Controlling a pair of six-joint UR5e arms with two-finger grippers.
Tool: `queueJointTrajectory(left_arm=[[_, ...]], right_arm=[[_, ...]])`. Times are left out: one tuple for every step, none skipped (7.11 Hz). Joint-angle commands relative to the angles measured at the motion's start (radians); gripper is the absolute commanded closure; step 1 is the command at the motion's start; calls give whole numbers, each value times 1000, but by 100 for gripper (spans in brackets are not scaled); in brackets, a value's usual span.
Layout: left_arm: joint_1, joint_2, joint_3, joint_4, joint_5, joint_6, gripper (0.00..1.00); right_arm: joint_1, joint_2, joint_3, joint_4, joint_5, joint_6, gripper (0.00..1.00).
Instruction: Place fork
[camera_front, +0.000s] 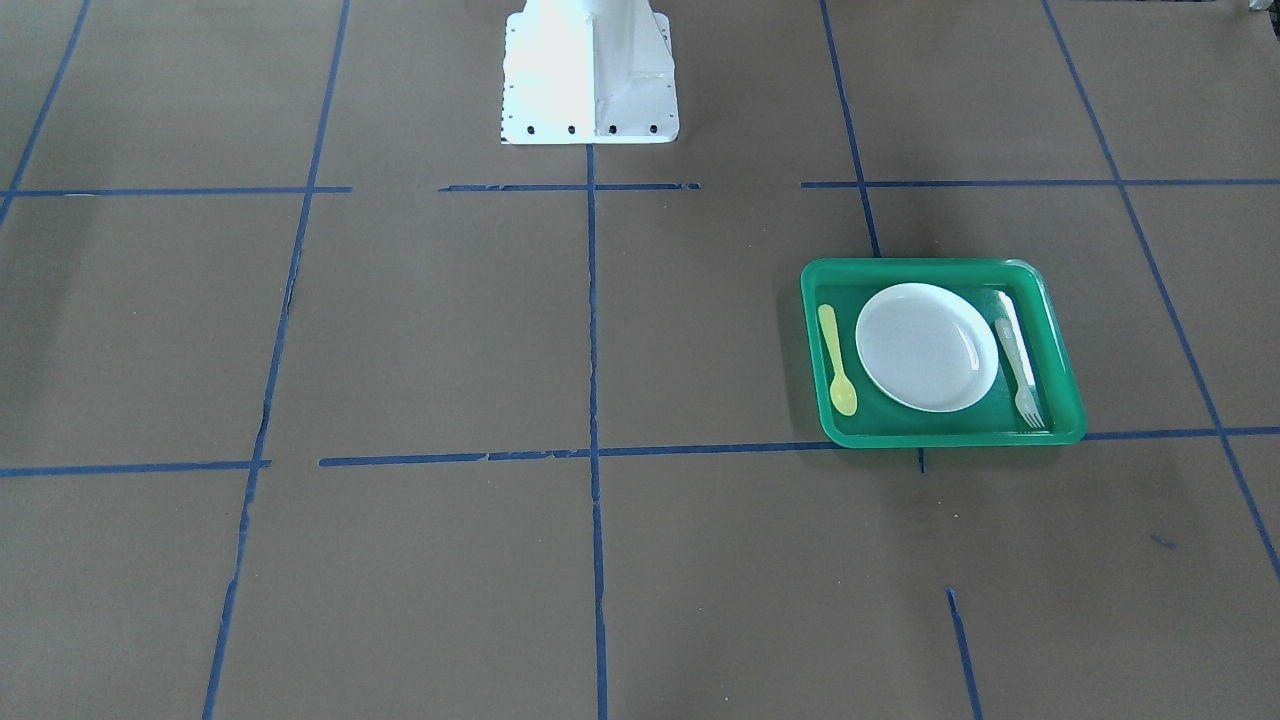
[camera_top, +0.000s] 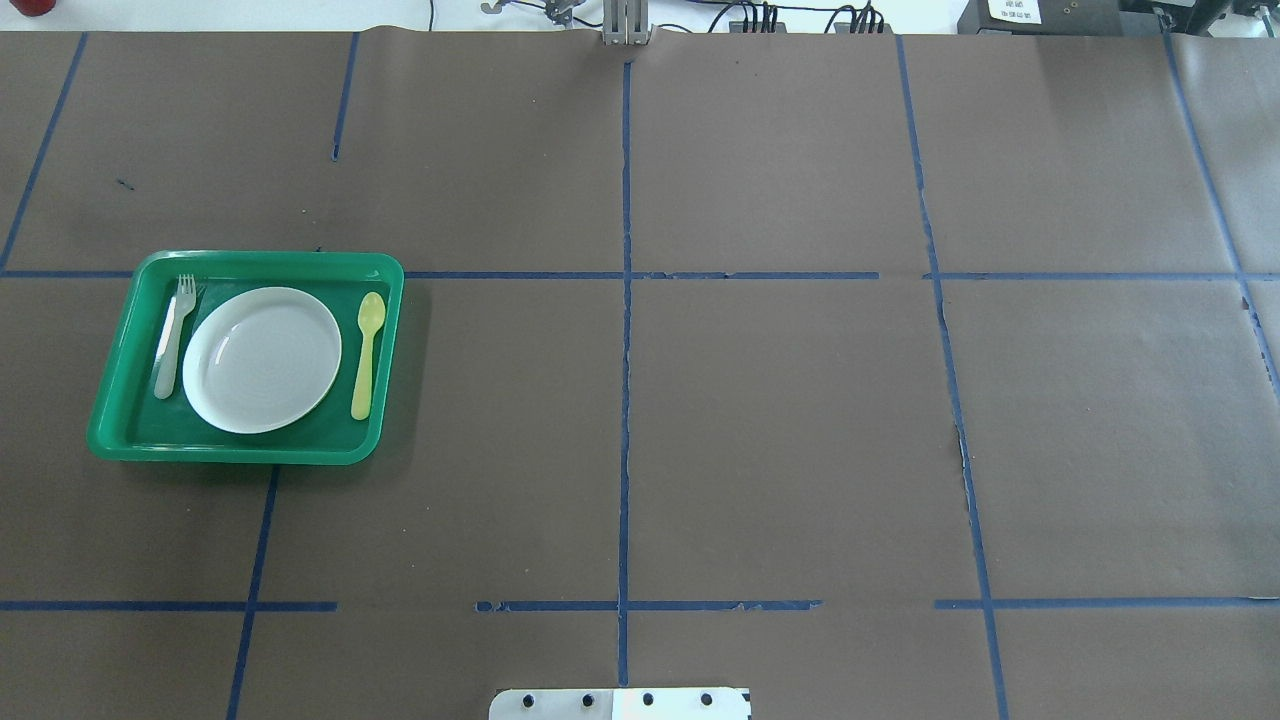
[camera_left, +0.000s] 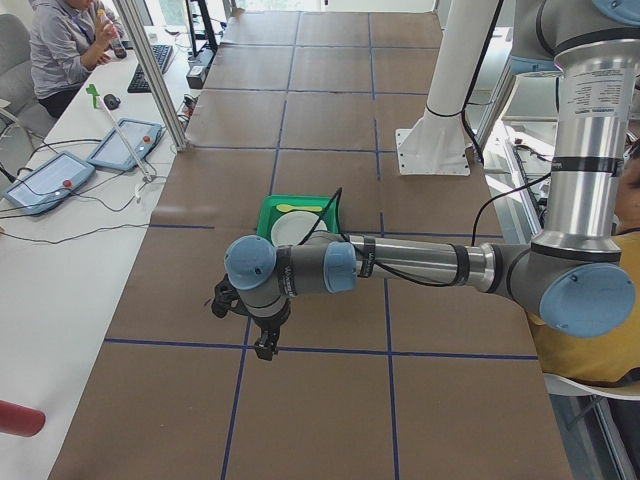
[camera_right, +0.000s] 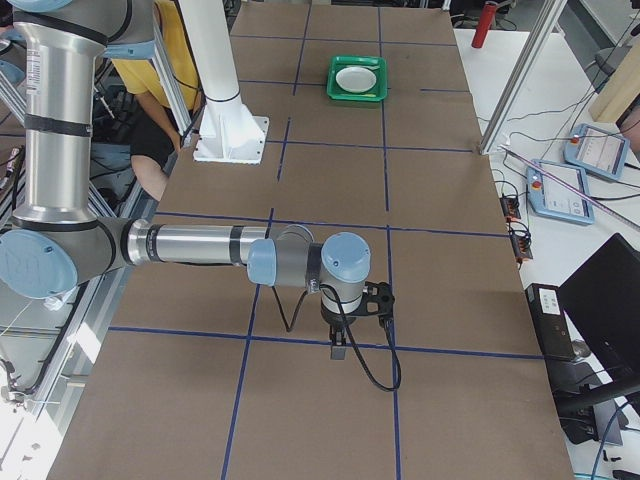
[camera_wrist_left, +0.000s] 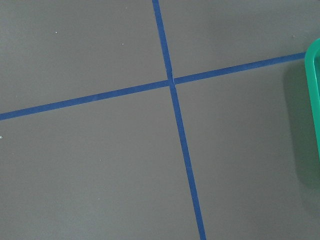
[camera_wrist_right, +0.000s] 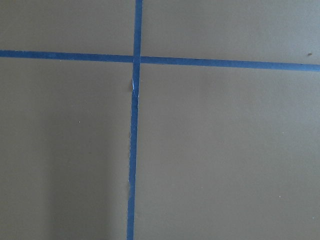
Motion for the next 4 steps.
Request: queueJointTrajectory(left_arm=[[0, -16, -2, 2, 0, -1, 0], [0, -18, 2, 2, -3, -4, 0], [-1, -18, -2, 0, -2, -4, 0], [-14, -18, -2, 0, 1, -1, 0]], right_arm=[[0, 0, 0, 0, 0, -1, 0], [0, 0, 0, 0, 0, 0, 0], [0, 0, 0, 0, 0, -1, 0], [0, 0, 0, 0, 0, 0, 0]])
